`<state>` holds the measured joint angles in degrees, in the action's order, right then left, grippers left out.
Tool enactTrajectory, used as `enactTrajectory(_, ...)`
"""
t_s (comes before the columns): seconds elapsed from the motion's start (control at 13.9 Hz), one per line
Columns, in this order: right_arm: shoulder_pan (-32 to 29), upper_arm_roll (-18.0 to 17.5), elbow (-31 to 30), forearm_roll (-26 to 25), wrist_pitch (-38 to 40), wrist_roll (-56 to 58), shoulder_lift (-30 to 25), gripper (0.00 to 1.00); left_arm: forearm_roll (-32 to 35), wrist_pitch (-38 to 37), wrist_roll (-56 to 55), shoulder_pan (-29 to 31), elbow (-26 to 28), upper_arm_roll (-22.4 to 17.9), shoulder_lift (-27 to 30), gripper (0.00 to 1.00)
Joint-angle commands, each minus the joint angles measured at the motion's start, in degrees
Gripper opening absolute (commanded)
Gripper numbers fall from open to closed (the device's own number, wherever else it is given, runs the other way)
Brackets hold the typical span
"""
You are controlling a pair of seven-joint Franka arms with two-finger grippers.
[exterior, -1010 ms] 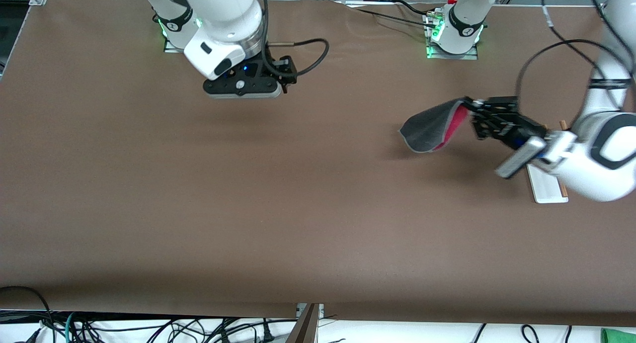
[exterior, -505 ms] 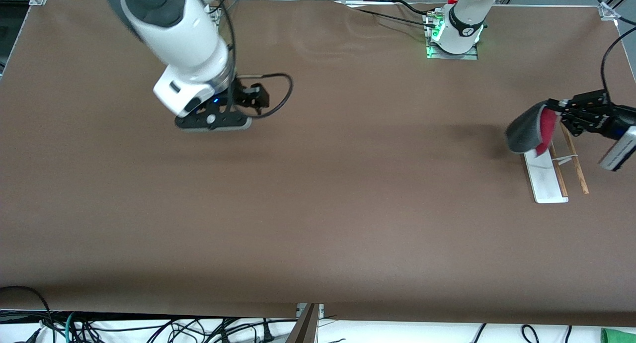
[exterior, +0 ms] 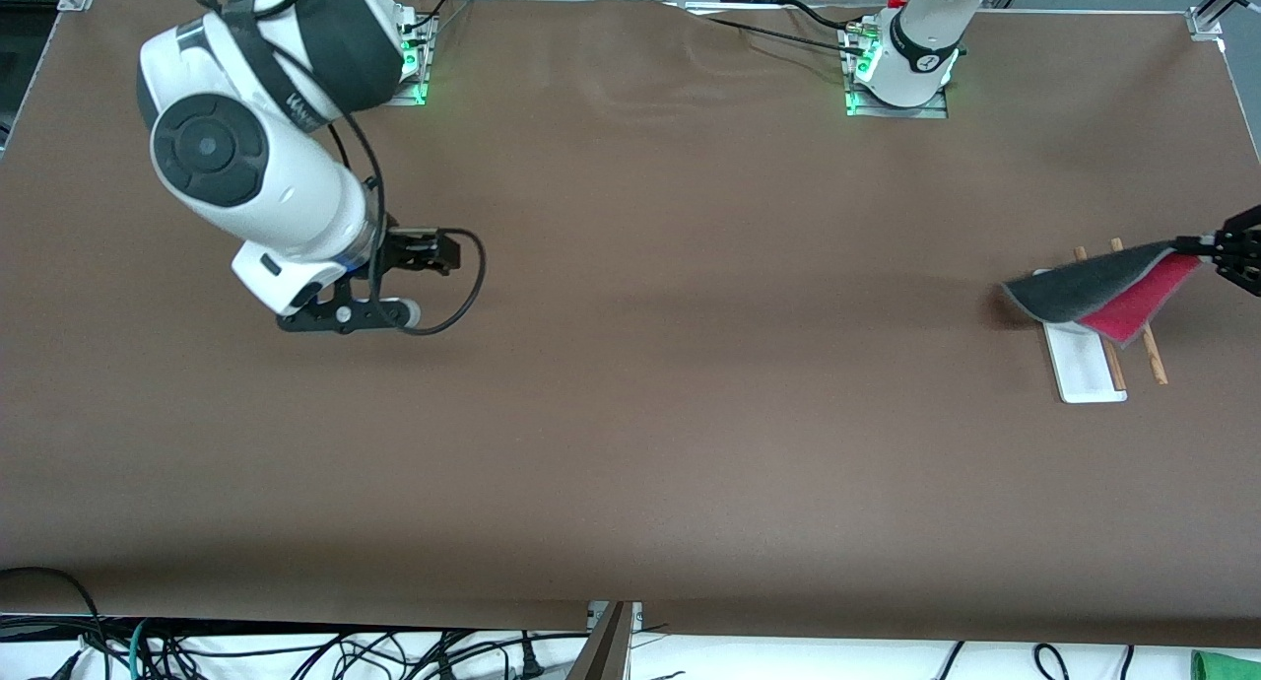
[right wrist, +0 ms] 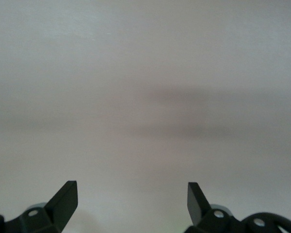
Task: Pass towel and hang on rack
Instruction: 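Carry the towel with the left gripper over the white rack, then lower the towel onto the rack dowels and open the left gripper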
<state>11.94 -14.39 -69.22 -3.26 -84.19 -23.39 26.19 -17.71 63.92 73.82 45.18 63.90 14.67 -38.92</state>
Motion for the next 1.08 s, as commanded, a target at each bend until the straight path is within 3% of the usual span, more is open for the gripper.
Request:
enactTrajectory(0.0,-1.9,1.8,-4.9,0.9,-1.3,2.7,-2.2,1.00,3.3,4.9,8.0,-1.2,-2.8,-4.6,-1.2,0.00)
enactTrajectory(0.22,-7.4,2.3,-21.0,1.0,-12.4,5.7,-11.4,1.00,5.5,8.6,9.4,-0.4,-2.4,-5.1,-1.4,0.00)
enactTrajectory(0.36,-10.2,2.3,-29.1,1.1,-15.2,8.4,-17.2,1.00,5.9,9.2,10.0,0.4,-2.2,-6.3,-2.8,0.00)
enactTrajectory(0.72,-9.6,10.2,-31.5,1.1,-12.2,12.0,-22.2,1.00,5.9,14.1,15.3,3.2,-2.0,-8.3,-7.5,0.00)
enactTrajectory(1.01,-9.6,14.2,-31.1,2.9,-9.1,16.6,-26.3,1.00,6.0,17.7,15.4,3.5,-1.9,-8.3,-9.6,0.00)
